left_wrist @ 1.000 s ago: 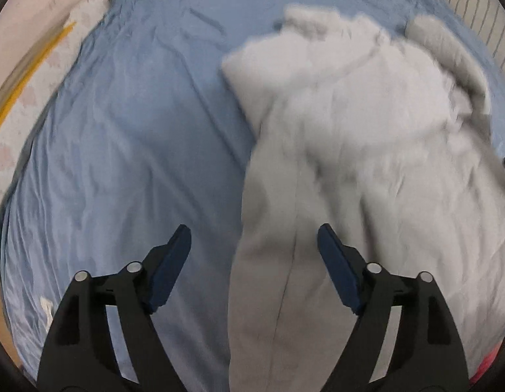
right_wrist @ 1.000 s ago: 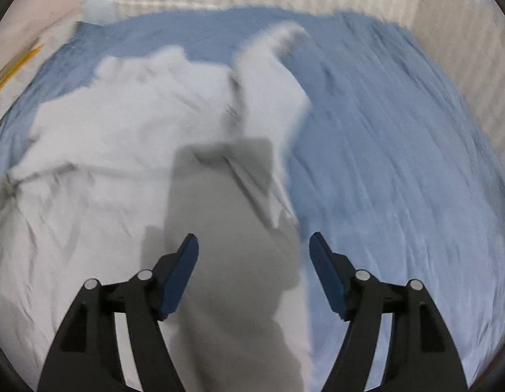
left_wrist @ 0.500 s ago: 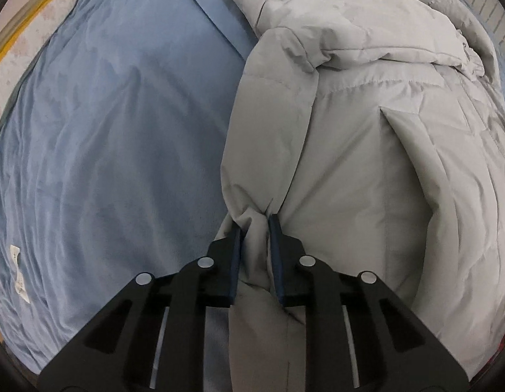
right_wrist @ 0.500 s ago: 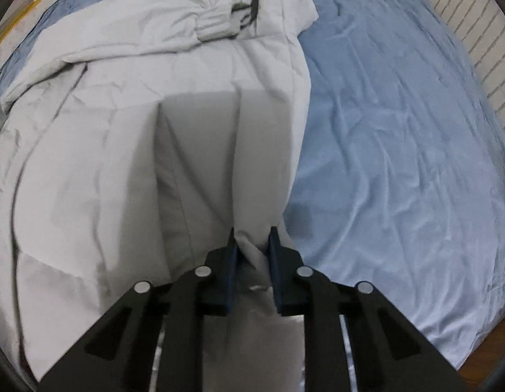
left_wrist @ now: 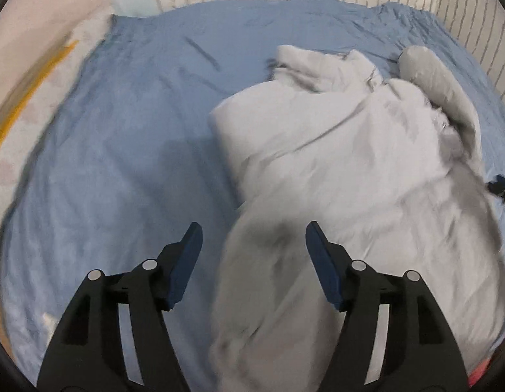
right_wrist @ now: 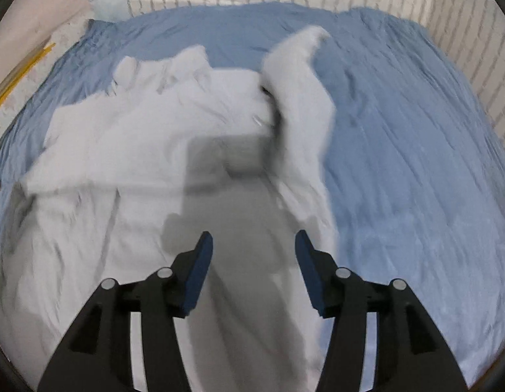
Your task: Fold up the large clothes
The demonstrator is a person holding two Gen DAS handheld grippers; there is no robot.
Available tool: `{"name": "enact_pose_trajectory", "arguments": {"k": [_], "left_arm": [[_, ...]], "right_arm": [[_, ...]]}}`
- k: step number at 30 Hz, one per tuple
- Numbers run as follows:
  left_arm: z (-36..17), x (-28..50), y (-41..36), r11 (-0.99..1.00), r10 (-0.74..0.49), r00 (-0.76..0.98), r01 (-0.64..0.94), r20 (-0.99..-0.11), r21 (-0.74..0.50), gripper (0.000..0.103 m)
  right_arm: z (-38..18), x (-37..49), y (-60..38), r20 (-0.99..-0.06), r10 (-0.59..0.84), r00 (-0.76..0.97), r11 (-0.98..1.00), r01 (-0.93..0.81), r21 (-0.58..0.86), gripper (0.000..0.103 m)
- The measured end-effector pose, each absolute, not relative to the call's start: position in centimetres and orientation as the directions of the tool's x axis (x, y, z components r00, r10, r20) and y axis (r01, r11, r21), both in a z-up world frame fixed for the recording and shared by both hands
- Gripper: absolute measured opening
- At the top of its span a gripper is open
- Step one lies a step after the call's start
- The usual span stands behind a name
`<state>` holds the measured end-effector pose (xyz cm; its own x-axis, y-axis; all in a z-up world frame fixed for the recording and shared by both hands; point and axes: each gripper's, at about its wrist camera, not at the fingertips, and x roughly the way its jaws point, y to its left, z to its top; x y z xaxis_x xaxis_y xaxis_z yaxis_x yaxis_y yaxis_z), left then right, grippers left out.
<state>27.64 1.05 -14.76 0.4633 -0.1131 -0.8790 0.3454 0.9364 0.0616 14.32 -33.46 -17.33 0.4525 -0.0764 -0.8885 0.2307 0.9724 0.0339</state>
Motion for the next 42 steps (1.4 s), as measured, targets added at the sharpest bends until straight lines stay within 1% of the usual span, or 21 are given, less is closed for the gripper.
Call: {"name": "enact_pose_trajectory", "arguments": {"k": [1,3,5,8,9,10,11,12,14,16,22,29,32,33,35,36,37,38,39,40,42], "left_arm": [[-14.9,28.5,0.0,0.933,-0.118,0.454,0.355,-0.883,0.057,0.067],[-16.5,30.0,-2.8,0.923,-0.087,0.453,0.372,-0.887,0.099,0.065],[-18.1,31.8,-6.6,0.913,-0.076,0.440,0.391,-0.895,0.115,0.061],[-18.6,33.6,-8.1,0.906,-0.047,0.441,0.397,-0.896,0.148,0.053],[-19.1,34.2,-8.2,0.906,-0.025,0.438,0.391,-0.899,0.165,0.049],[-20.2,35.1,-8.4,0.908,-0.001,0.419,0.381,-0.908,0.175,0.043],[-21.0,35.8,-8.3,0.913,0.011,0.399,0.371,-0.917,0.172,0.040],[-21.9,36.3,-8.1,0.919,0.020,0.378,0.359,-0.926,0.167,0.039],[-23.2,36.9,-6.6,0.932,0.000,0.337,0.342,-0.941,0.122,0.039],[-23.8,37.1,-6.0,0.936,-0.023,0.323,0.339,-0.946,0.093,0.040],[-25.0,38.2,-6.5,0.928,0.007,0.298,0.354,-0.954,0.117,0.041],[-26.3,39.1,-7.4,0.924,0.042,0.287,0.354,-0.957,0.147,0.041],[-26.0,38.8,-7.6,0.923,0.046,0.297,0.353,-0.954,0.155,0.043],[-25.5,38.4,-7.3,0.922,0.050,0.305,0.353,-0.951,0.161,0.046],[-24.7,37.3,-8.2,0.913,0.064,0.337,0.361,-0.939,0.192,0.065],[-23.9,36.5,-8.2,0.908,0.058,0.368,0.368,-0.928,0.202,0.081],[-23.3,36.1,-8.1,0.905,0.049,0.384,0.373,-0.922,0.204,0.093],[-22.3,35.3,-8.2,0.901,0.029,0.411,0.385,-0.911,0.202,0.095],[-21.7,34.7,-8.3,0.898,0.018,0.424,0.392,-0.906,0.201,0.096],[-21.1,34.2,-8.3,0.896,0.006,0.434,0.397,-0.901,0.198,0.097],[-19.9,33.3,-8.1,0.897,-0.029,0.445,0.406,-0.895,0.173,0.100]], "right_arm": [[-17.1,14.8,-32.9,-0.885,-0.069,0.461,0.975,0.220,0.038,0.060],[-16.9,17.2,-31.5,-0.869,-0.058,0.492,0.980,0.194,0.045,0.063],[-16.5,19.2,-30.9,-0.858,-0.057,0.511,0.981,0.189,0.048,0.063],[-16.3,23.2,-29.8,-0.848,-0.029,0.529,0.983,0.169,0.072,0.063],[-16.7,24.2,-29.4,-0.854,-0.022,0.520,0.985,0.156,0.069,0.053],[-17.3,25.7,-28.9,-0.865,-0.007,0.502,0.989,0.131,0.067,0.027],[-17.7,25.9,-28.6,-0.872,-0.003,0.490,0.991,0.119,0.063,0.014],[-18.3,26.5,-28.4,-0.884,-0.005,0.468,0.993,0.104,0.050,0.008],[-20.3,27.2,-27.8,-0.908,-0.038,0.418,0.997,0.078,-0.006,0.008],[-22.0,26.8,-27.9,-0.922,-0.034,0.385,0.997,0.078,-0.004,0.005],[-24.4,28.0,-26.2,-0.916,-0.146,0.374,0.989,0.041,-0.141,0.004],[-25.0,30.3,-27.6,-0.936,-0.091,0.339,0.994,0.084,-0.066,0.004],[-24.7,29.6,-27.8,-0.933,-0.065,0.354,0.997,0.070,-0.043,0.006],[-24.5,29.1,-28.0,-0.937,-0.051,0.346,0.998,0.059,-0.032,0.006],[-22.9,27.8,-28.8,-0.942,-0.020,0.335,0.999,0.044,-0.005,0.008],[-21.6,26.9,-29.6,-0.938,-0.013,0.347,0.999,0.043,0.002,0.009],[-20.5,26.1,-30.0,-0.932,-0.017,0.362,0.999,0.047,0.000,0.012],[-19.2,25.3,-30.8,-0.924,-0.025,0.382,0.998,0.057,-0.003,0.017],[-18.3,24.8,-31.4,-0.918,-0.032,0.395,0.998,0.067,-0.006,0.033],[-16.9,24.0,-32.5,-0.905,-0.056,0.422,0.996,0.085,-0.022,0.053],[-14.8,23.1,-34.2,-0.879,-0.103,0.465,0.992,0.117,-0.054,0.066]]}}
